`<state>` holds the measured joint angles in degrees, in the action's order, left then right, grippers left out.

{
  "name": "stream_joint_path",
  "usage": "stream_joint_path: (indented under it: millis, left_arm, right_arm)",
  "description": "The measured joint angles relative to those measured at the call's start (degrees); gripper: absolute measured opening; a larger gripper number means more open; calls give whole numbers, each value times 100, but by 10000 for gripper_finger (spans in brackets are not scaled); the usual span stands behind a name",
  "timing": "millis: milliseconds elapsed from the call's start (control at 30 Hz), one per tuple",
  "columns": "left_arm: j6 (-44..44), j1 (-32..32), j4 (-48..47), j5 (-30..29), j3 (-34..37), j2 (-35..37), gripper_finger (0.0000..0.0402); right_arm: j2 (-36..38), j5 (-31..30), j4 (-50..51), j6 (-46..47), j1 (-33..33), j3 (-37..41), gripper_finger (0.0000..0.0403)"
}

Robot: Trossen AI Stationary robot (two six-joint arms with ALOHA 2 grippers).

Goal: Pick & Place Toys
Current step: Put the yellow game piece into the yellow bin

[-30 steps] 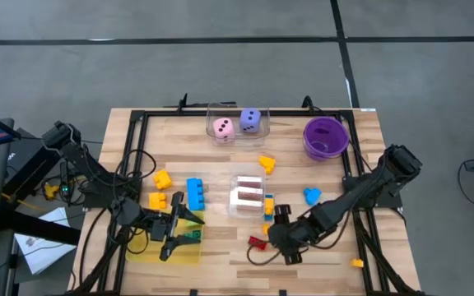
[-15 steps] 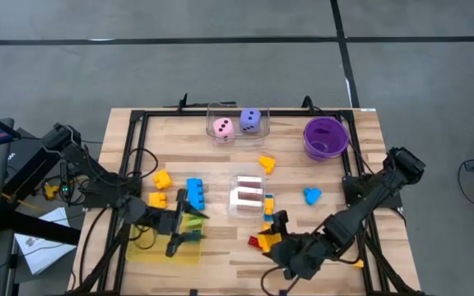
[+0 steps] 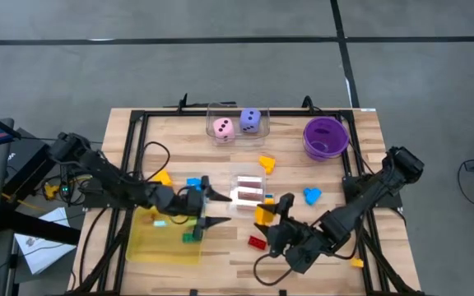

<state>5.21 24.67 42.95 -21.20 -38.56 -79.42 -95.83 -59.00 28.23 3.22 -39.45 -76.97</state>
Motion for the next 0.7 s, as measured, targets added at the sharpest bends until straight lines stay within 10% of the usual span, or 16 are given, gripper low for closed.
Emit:
stream_joint_path:
  millis: [700]
  left_arm:
    - [1825, -455, -185, 298, -879, -1115, 244]
  right_arm:
    - [-398, -448, -187, -68, 288, 0, 261]
